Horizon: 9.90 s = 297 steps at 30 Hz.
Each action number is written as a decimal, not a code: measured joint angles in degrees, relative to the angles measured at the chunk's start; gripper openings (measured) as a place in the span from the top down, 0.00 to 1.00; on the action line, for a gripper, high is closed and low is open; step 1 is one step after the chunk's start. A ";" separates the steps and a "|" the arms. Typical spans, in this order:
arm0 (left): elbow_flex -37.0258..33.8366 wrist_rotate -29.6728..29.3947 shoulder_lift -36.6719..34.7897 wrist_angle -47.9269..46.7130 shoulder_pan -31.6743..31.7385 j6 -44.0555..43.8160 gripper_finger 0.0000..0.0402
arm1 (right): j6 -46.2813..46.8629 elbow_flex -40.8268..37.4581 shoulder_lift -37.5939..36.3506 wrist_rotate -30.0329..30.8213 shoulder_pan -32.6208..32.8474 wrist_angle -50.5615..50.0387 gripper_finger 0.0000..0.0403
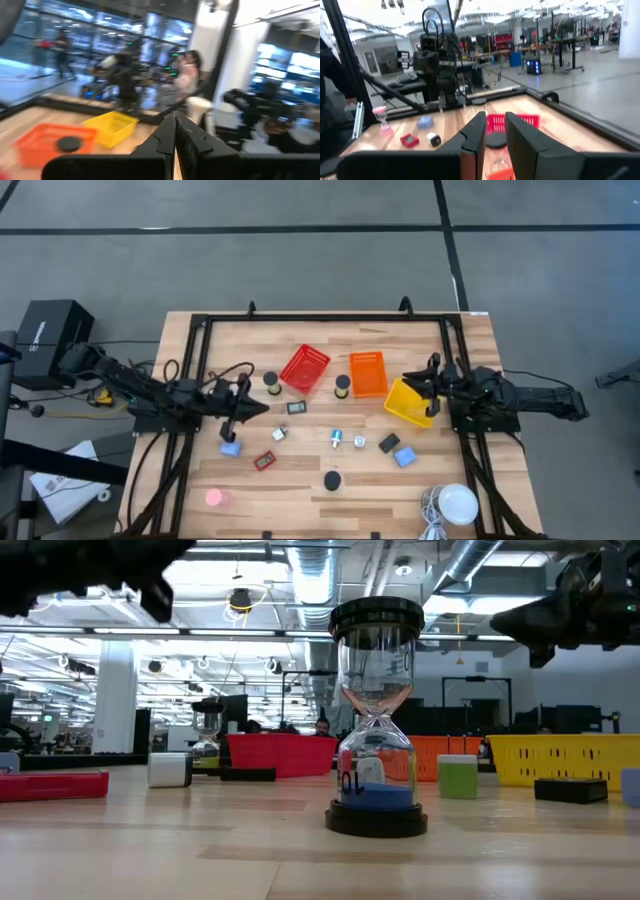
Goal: Pick & Place Office items
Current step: Put the left green hourglass into the red bin
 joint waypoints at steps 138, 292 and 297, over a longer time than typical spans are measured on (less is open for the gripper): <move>19.92 -16.86 13.31 -57.90 19.15 -7.73 0.38 | -9.94 29.59 68.79 -8.68 0.09 11.29 0.36; 29.65 -10.68 48.74 -14.91 34.25 4.11 0.43 | -8.40 31.98 70.31 -8.88 0.28 5.52 0.36; 29.63 -10.71 48.07 -14.65 34.25 4.11 0.46 | -8.40 31.98 70.31 -8.88 0.28 5.50 0.36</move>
